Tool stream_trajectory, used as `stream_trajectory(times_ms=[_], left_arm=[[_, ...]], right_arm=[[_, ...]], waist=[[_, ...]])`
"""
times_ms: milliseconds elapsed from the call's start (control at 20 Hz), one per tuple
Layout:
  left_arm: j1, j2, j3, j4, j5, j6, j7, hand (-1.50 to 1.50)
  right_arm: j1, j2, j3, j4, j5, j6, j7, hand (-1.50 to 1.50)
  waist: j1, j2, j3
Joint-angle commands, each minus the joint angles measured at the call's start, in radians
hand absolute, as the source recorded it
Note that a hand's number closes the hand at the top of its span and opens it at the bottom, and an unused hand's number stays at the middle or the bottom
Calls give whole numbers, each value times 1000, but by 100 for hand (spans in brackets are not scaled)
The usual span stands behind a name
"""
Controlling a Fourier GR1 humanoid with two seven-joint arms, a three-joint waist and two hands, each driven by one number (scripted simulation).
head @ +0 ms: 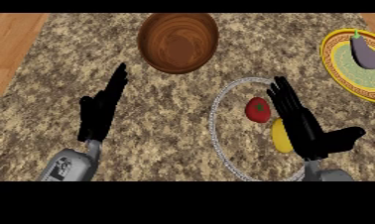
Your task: Pick the tomato from the placemat and place it in the bowl
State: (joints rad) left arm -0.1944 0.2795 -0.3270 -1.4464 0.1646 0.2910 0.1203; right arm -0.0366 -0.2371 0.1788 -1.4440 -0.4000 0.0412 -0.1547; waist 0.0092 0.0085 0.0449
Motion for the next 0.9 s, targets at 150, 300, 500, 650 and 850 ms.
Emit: stream_trajectory(times_ms=[150,300,500,650,850], left_arm=[[-80,106,181,-42,25,-1,-92,0],[-80,117,194,-49,28,4,-89,0],[-55,146,273,-69,87,-27,-132,0],[-41,166,325,-71,139,-70,-144,0],[-21,178,351,-67,139,-76,-156,0]], right_arm=[[-228,126,115,-65,120,-102,16,-150],[-281,-146,79,-19,423,-194,16,-150],[-253,99,129,-38,612,-596,-30,-150],[-204,141,270,-46,807,-705,19,-150],[-223,93,363,-148,1040,-674,352,-150]], waist=[[41,-12,-48],[36,-45,-82],[17,-24,-53],[-1,-19,-49],[-27,-26,-51]])
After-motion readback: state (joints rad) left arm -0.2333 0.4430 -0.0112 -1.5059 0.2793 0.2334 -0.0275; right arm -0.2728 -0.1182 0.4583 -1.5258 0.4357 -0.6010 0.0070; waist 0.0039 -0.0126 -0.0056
